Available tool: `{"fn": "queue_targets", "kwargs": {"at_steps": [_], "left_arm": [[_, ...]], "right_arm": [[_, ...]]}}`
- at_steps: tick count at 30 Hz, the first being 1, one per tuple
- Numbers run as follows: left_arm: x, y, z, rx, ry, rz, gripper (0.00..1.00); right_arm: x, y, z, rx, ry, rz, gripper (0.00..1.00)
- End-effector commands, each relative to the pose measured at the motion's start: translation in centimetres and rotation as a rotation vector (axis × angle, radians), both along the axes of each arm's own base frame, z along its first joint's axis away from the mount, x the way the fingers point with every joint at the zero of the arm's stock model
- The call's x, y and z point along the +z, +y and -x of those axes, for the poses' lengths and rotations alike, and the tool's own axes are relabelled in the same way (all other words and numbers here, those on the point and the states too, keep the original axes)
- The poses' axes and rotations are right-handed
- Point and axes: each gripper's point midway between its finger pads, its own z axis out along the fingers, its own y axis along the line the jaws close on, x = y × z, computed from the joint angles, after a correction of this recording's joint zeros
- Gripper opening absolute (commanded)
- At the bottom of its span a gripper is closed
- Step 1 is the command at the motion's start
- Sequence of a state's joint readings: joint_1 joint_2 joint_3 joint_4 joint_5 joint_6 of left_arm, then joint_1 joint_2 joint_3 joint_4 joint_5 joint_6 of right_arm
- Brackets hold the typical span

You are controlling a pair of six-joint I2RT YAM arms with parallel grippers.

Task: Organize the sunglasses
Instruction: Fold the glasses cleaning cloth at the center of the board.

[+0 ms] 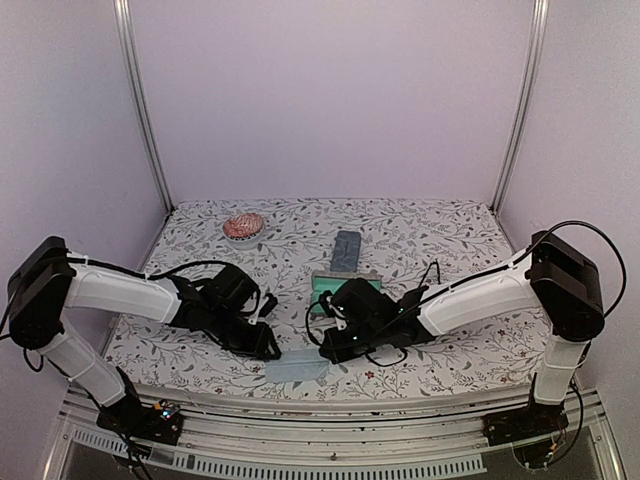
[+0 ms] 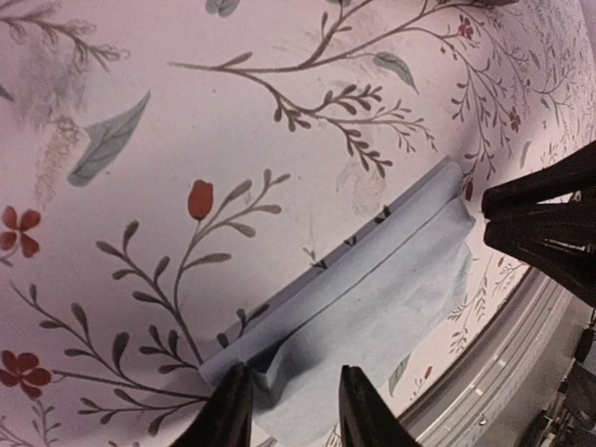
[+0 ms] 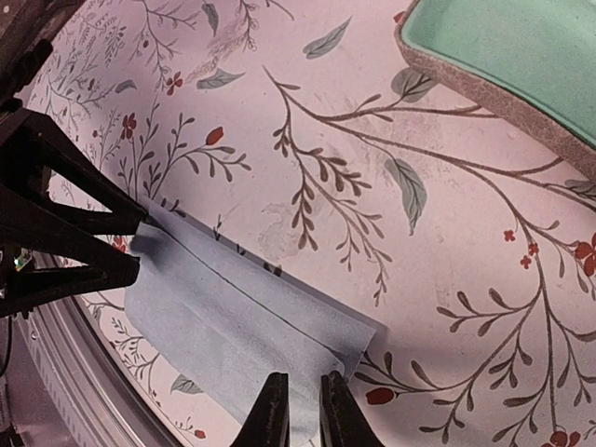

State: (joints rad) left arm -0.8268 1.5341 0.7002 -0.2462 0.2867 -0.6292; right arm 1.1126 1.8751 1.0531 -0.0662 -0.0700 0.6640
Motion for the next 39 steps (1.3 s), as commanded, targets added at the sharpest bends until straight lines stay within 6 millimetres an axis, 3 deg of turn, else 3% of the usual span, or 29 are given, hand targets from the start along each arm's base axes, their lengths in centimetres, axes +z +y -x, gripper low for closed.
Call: {"fn": "queue_targets", "kwargs": {"at_steps": [1,4,8,12,18,23,26,32,39], "left_arm": [[0.5,-1.5,1.3,-0.075,0.022,0.092,0.4],[1.2,-2.3,1.8,-0.109,0.03,0.154,0.46],[1.6,-2.6,2.5,-0.133,0.045,0.193,0.47],[1.9,-2.6,3.1,-0.147,0.056,0.224,0.46],[0.8,-1.5,4.3,-0.139,0.098,0.202,0.42],[0.8,-0.9,4.7,-0.127,0.101,0.187,0.37],[1.8,-1.1,4.5,-0.131,0.084,0.208,0.37],[3.6,-2.1,2.7,-0.089,0.024,0.242,0.41],[0.4,-1.5,2.5,0.006,0.096,0.172,0.33]], "right_arm": [[-0.3,0.0,0.7,0.018,0.024,0.0,0.16],[0.7,0.0,0.8,0.017,0.019,-0.024,0.24],[1.6,-0.3,0.9,0.012,0.013,-0.042,0.28],[2.1,-0.4,0.5,-0.01,0.003,-0.04,0.28],[2.7,-0.5,-0.4,-0.078,-0.009,-0.039,0.27],[3.2,0.5,-0.5,-0.058,-0.007,-0.057,0.25],[3.4,1.3,-0.4,-0.031,-0.002,-0.066,0.24],[2.4,3.0,0.1,0.013,0.039,-0.055,0.23],[0.1,2.8,1.2,0.0,0.131,-0.018,0.22]]}}
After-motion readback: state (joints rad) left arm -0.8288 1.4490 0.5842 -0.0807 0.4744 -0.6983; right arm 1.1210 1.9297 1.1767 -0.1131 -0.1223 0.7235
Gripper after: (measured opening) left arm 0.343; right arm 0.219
